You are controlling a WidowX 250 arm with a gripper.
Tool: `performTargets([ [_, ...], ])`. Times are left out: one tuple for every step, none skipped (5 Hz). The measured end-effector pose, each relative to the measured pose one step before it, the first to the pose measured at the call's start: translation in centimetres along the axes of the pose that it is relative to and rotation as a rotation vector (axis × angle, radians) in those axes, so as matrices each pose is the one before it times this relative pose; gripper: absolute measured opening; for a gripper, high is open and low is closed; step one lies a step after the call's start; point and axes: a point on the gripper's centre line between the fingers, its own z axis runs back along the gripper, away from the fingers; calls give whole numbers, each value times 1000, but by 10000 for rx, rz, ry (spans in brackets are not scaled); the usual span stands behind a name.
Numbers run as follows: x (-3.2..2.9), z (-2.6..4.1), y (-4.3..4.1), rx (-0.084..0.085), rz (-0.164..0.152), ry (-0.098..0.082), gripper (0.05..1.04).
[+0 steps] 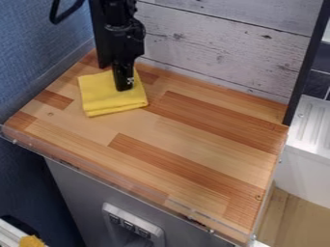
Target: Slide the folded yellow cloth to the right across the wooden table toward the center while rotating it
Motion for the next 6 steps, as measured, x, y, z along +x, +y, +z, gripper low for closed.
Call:
performTargets([
  [274, -95, 310, 167, 87, -22, 63],
  [168, -118, -270, 195, 734, -71, 63],
  [258, -75, -1099, 192, 995, -91, 62],
  [-284, -46, -1722, -48, 1084, 91, 62],
  [343, 57, -1616, -53, 1002, 43, 62],
  [61, 95, -1349, -159, 789, -52, 62],
])
